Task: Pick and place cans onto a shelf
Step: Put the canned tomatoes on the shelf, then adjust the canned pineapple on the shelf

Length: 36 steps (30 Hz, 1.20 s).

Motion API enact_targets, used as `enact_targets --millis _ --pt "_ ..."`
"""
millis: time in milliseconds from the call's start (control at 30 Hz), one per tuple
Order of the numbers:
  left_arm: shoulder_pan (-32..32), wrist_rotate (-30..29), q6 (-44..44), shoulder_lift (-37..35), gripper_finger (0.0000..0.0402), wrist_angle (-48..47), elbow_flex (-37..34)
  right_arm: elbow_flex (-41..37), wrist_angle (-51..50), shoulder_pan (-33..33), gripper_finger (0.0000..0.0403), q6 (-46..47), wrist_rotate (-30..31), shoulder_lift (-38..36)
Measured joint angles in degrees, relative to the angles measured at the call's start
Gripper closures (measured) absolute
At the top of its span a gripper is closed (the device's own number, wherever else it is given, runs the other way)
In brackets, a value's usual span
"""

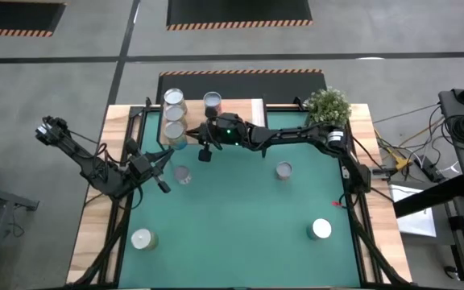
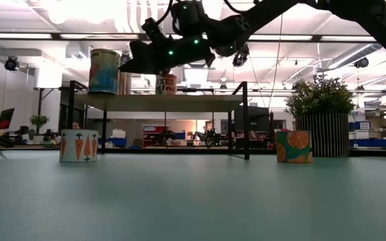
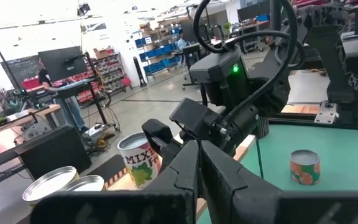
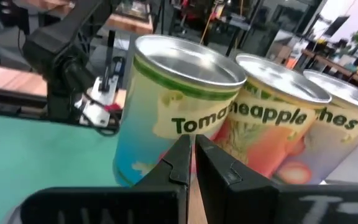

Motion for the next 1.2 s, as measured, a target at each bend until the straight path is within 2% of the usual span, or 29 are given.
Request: enact_targets --millis 133,333,533,667,1067,1200 --pt "0.0 0.0 0.0 0.0 0.0402 0.0 0.0 0.0 -0.1 0.0 0.0390 -0.2 0.0 0.1" --pt "0.0 0.0 0.0 0.0 0.0402 0.0 0.0 0.0 -5.4 0.2 0.0390 -0.3 -0.1 -0.7" --pt "0.0 0.0 0.0 0.0 0.0402 0.0 0.0 0.0 2.3 0.4 0.0390 0.5 -0.1 0.8" --pt "0.0 0.0 0.0 -0.1 0.0402 0.0 0.0 0.0 3.0 0.4 0.0390 0.3 0.0 0.9" --pt "0.0 0.0 -0.1 0.2 0.0402 -0.1 0.1 -0.5 -16.3 0.4 0.0390 -2.7 0.7 -6.2" --pt "0.0 0.0 -0.8 0.6 0.0402 -0.1 0.1 -3.7 -17.8 0.5 0.0390 -3.2 0.6 -9.8"
